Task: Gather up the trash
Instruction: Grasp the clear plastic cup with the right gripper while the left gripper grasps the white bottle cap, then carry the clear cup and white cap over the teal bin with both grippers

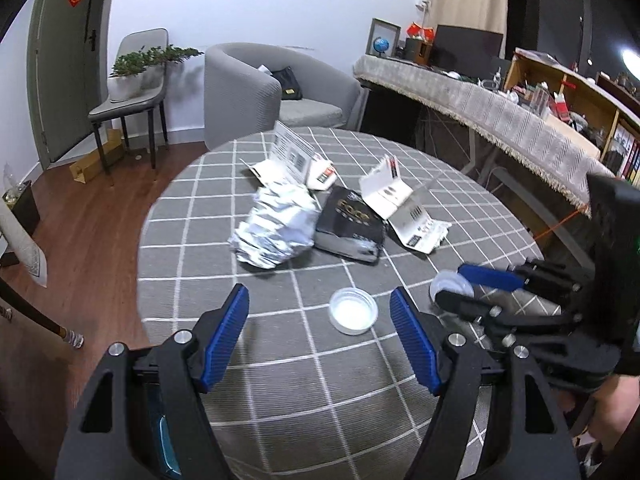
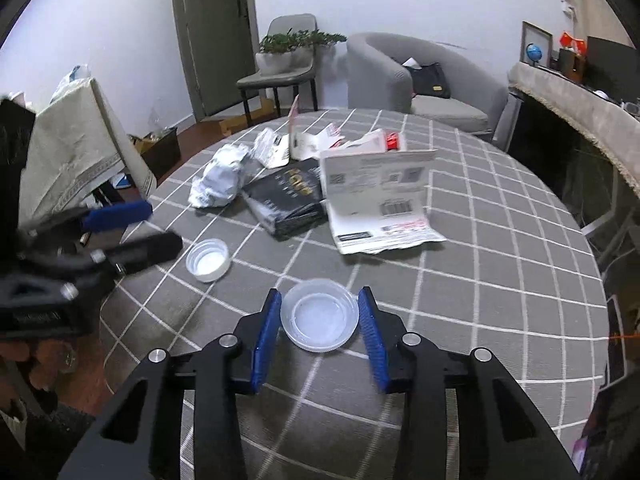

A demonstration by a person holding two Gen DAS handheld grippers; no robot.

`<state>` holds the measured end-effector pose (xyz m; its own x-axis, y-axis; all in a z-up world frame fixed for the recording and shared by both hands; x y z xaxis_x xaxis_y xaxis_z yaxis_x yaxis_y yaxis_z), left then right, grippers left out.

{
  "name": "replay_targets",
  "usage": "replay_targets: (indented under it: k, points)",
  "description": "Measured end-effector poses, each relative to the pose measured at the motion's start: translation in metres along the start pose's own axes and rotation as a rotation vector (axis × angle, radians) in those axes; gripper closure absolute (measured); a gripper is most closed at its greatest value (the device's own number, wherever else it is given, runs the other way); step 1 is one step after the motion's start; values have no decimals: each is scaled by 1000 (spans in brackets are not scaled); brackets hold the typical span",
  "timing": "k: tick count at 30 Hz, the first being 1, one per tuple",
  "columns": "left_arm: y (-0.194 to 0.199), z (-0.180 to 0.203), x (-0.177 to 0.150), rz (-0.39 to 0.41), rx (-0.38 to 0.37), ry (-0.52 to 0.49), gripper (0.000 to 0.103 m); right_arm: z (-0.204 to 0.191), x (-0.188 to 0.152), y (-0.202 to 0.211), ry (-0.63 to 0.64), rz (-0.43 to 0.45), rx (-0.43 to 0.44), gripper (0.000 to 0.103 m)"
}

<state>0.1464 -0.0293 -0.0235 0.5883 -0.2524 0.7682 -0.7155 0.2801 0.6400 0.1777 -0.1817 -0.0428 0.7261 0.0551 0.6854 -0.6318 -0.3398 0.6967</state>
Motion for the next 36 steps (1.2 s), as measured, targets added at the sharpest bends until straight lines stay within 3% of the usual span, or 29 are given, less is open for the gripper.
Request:
replay_targets:
  k: [5,12,16,17,22,25,27,31,34,36]
  points:
    - [-12,11,-3,-24,-2,-26,31,12,6,11,-47,28,23,63]
    - [-24,20,-9,-52,27,-79,46,17,13,21,-101,55,88,63]
    - [-24,20,-9,-46,35,-90,69,15,18,25,-112,75,99,63]
    - [-24,20,-9,-45,33,-89,70,15,20,24,-109,67,93,63]
    - [-18,15,-9,-33,21,-74,70,11,12,12,-89,9,43,62]
    - [-11,7,-7,-15,23,-50,70,9,9,10,-54,3,-2,46]
    - [-7,4,-6,-9,23,-40,70,9,7,9,-52,-2,3,43]
    - [2,-4,-5,2,37,-24,70,2,3,1,-31,-36,-15,45]
    - [9,-9,-5,10,40,-19,70,-4,-2,-6,-5,-56,-59,61]
    - [13,-13,-6,13,44,-18,70,-5,-1,-6,-8,-54,-78,63]
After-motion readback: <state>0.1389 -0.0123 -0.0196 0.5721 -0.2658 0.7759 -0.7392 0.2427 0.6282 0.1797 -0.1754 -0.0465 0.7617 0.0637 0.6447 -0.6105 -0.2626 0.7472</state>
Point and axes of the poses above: each gripper's, at about its wrist camera, not at the fingertips, and y roughly against the way its jaws point, z to its right, x to its top, the point moved 3 cm from there along -y, roughly the way its jaws point, and after that the axes turned 13 degrees about -y, right-handed, at the moved point
